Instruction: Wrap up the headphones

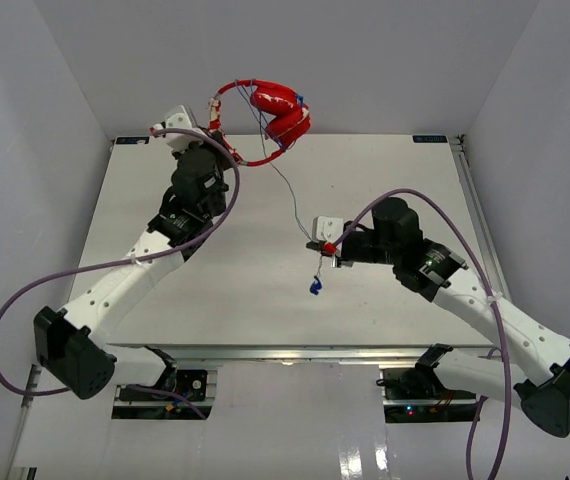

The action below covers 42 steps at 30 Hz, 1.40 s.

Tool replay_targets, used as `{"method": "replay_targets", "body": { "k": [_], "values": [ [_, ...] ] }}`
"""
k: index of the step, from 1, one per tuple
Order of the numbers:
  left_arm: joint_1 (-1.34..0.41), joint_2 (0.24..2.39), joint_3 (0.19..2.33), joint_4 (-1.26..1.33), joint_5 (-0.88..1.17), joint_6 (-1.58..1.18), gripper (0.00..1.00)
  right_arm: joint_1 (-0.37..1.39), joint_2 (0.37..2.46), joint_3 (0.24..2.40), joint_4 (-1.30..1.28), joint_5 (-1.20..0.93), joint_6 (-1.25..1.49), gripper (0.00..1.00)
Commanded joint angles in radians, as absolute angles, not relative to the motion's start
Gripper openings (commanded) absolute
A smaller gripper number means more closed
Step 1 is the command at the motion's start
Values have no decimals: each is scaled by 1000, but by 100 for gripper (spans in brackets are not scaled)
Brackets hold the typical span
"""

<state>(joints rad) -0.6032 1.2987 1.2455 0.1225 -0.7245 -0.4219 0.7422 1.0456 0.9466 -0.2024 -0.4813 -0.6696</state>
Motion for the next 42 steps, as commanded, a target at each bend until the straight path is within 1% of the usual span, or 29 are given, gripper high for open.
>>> {"method": "replay_targets", "body": {
  "k": [1,3,7,9,11,13,19,23,28,31,37,42],
  "values": [
    [-593,1382,1220,217,-786,-328,0,757,1105,1140,-530,-228,-918,8],
    [-592,1440,1222,199,-773,-319,0,775,1133,1186,-569,-173,-962,8],
    [-592,1524,1211,153,-696,-295,0,790,1155,1257,-563,-26,-1057,8],
    [-592,1535,1168,157,-652,-290,0,787,1161,1284,-536,78,-1098,8],
    [-592,1533,1098,191,-565,-272,0,784,1165,1291,-479,168,-1142,8],
    [-592,1519,1033,224,-479,-264,0,778,1180,1297,-434,200,-1163,8],
    [-600,1438,884,301,-269,-276,0,749,1232,1321,-376,168,-1141,8],
    [-609,1341,790,361,-137,-281,0,704,1257,1277,-322,160,-1166,8],
    [-617,1235,720,359,9,-253,0,646,1275,1249,-296,95,-1163,8],
    [-617,1168,708,341,130,-249,0,613,1298,1256,-298,35,-1126,8],
    [-618,1083,723,265,254,-233,0,556,1345,1285,-299,-126,-1024,8],
    [-618,1066,730,261,290,-271,0,517,1371,1284,-298,-217,-942,8]
  ]
}}
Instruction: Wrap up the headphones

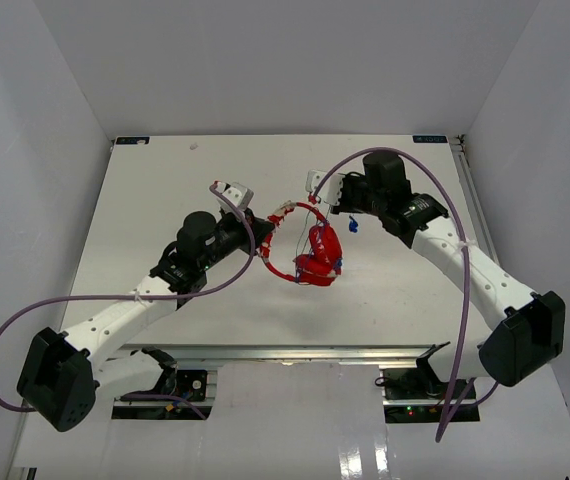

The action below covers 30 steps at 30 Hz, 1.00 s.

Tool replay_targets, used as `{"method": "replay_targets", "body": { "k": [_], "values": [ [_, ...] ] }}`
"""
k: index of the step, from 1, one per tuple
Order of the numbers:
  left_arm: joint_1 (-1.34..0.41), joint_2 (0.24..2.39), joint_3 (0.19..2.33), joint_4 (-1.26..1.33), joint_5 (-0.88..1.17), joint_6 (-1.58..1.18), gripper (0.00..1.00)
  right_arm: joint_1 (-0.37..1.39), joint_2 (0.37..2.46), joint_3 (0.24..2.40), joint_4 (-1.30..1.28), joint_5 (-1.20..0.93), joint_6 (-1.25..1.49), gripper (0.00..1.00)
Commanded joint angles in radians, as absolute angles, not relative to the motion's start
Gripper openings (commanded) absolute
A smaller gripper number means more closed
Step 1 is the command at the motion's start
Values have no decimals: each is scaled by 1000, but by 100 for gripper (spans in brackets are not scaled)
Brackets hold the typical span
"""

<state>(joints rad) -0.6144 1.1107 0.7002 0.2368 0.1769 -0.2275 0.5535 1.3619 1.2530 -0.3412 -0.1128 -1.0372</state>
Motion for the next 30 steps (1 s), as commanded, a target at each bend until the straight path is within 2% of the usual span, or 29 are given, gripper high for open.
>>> {"method": "replay_targets", "body": {
  "k": [1,11,19,23,27,30],
  "values": [
    [-618,1065,731,267,298,-282,0,505,1377,1280,-298,-245,-918,8],
    [-618,1117,775,274,384,-321,0,438,1409,1288,-280,-534,-648,8],
    [-618,1104,809,331,348,-384,0,391,1460,1236,-237,-691,-531,8],
    [-618,1106,861,323,317,-410,0,367,1462,1174,-159,-824,-455,9],
    [-618,1127,902,304,284,-442,0,357,1465,1112,-51,-1024,-336,15],
    [-618,1137,917,307,249,-467,0,356,1480,1075,139,-1140,-194,18]
  ]
}}
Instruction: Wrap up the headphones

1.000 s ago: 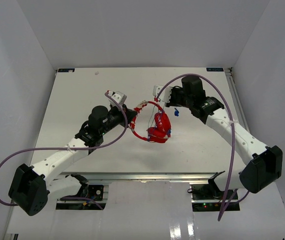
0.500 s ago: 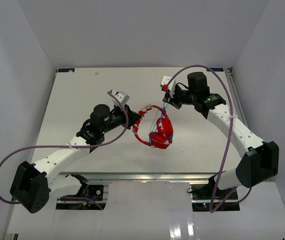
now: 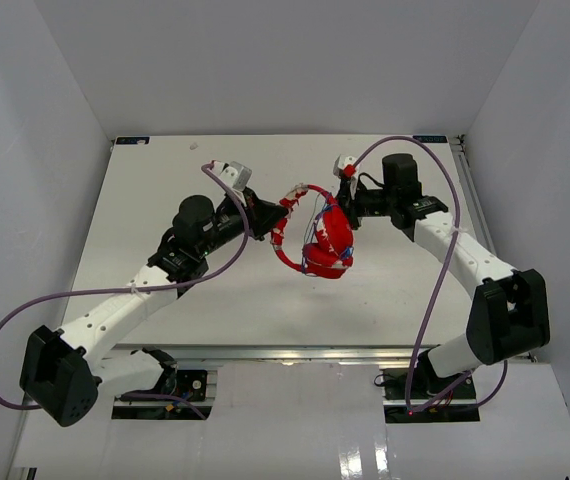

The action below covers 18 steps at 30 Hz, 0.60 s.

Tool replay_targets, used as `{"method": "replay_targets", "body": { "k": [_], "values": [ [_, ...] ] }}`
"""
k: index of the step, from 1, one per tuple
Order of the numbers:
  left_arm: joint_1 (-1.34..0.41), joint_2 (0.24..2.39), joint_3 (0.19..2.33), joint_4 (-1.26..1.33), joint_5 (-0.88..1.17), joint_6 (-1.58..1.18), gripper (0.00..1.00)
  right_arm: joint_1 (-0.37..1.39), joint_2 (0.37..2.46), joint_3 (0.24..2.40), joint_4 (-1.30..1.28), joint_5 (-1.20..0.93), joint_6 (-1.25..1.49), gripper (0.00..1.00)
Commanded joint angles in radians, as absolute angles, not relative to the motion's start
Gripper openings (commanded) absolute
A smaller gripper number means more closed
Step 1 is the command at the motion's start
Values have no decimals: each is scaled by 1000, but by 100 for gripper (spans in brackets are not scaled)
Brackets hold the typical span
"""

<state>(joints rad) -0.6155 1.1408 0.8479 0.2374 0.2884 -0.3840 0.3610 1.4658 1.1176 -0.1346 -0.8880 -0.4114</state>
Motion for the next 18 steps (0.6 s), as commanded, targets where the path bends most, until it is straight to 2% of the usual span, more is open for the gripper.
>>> {"method": "replay_targets", "body": {
  "k": [1,4,10,18],
  "values": [
    [-618,1139,919,312,241,-474,0,356,1491,1057,220,-1176,-106,19],
    [-618,1146,926,322,230,-494,0,357,1534,991,516,-1262,141,20],
    [-618,1155,966,296,199,-506,0,357,1620,934,972,-1276,476,18],
    [-618,1162,908,285,-102,-578,0,359,1654,818,1099,-1245,546,9]
  ]
}}
